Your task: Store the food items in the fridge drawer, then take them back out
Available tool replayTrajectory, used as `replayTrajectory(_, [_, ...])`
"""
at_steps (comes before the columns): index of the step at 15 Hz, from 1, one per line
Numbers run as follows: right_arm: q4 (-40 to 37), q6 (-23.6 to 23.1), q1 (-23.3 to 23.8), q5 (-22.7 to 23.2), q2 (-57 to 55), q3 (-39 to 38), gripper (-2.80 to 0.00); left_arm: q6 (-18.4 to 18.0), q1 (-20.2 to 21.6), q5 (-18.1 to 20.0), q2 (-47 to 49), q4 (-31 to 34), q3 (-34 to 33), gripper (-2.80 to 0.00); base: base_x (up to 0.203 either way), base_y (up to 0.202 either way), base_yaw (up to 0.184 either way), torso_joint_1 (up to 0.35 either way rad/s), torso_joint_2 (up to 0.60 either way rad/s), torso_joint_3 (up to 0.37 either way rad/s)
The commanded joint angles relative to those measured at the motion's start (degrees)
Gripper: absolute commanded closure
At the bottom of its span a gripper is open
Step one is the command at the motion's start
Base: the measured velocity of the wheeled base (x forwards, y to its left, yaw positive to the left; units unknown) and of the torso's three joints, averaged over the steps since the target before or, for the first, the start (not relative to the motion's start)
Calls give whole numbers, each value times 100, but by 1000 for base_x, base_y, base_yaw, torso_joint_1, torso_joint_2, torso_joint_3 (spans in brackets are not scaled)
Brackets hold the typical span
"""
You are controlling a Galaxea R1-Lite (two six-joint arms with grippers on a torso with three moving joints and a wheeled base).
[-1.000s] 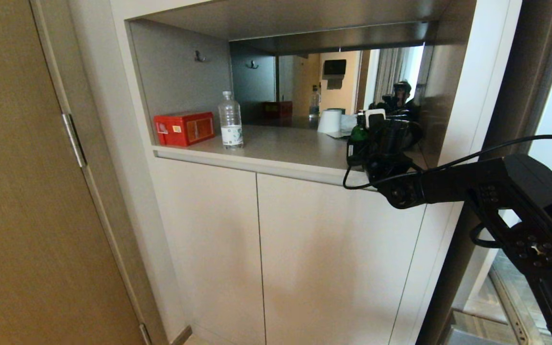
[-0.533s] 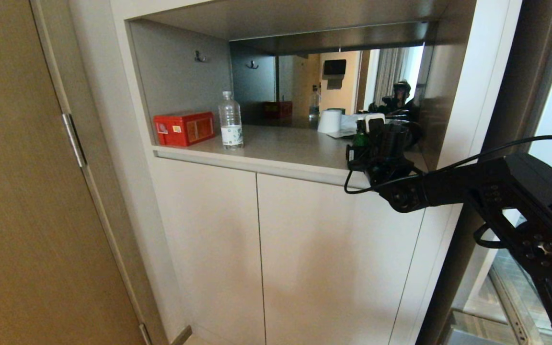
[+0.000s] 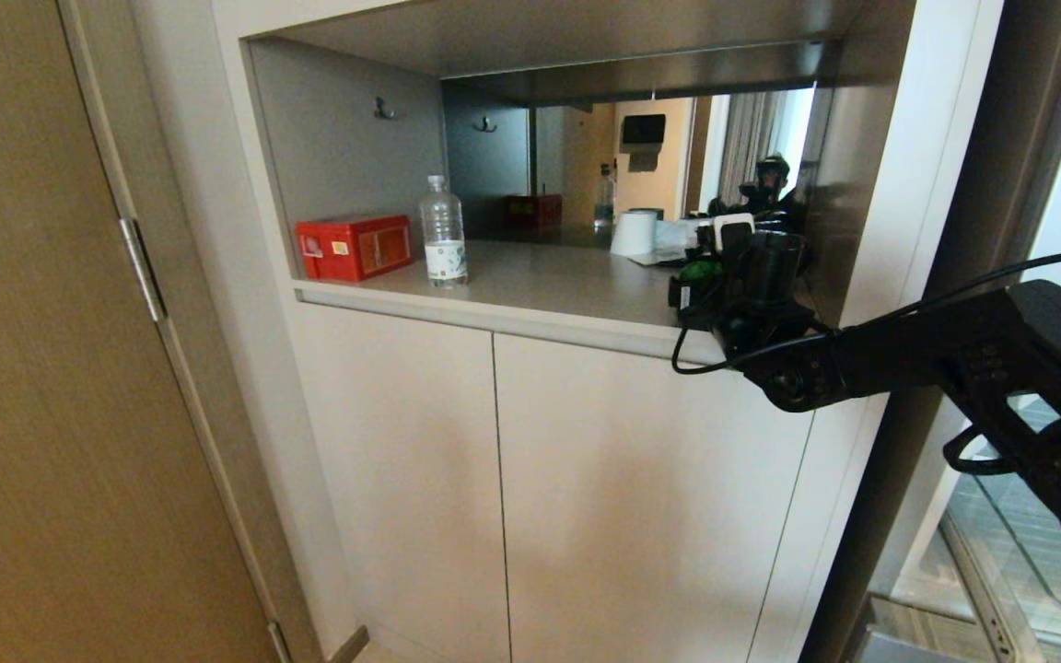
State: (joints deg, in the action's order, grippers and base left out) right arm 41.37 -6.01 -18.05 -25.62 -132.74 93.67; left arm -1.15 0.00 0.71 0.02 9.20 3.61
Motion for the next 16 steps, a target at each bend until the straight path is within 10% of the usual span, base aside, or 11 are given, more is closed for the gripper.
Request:
replayTrajectory(1, [37, -6, -12, -13, 434, -316, -280, 0, 0, 0, -11, 3, 0, 0, 0, 0, 0, 0, 0, 0])
replayTrajectory(16, [50, 23, -275, -13, 1828, -1867, -280, 0, 0, 0, -11, 3, 0, 0, 0, 0, 0, 0, 0, 0])
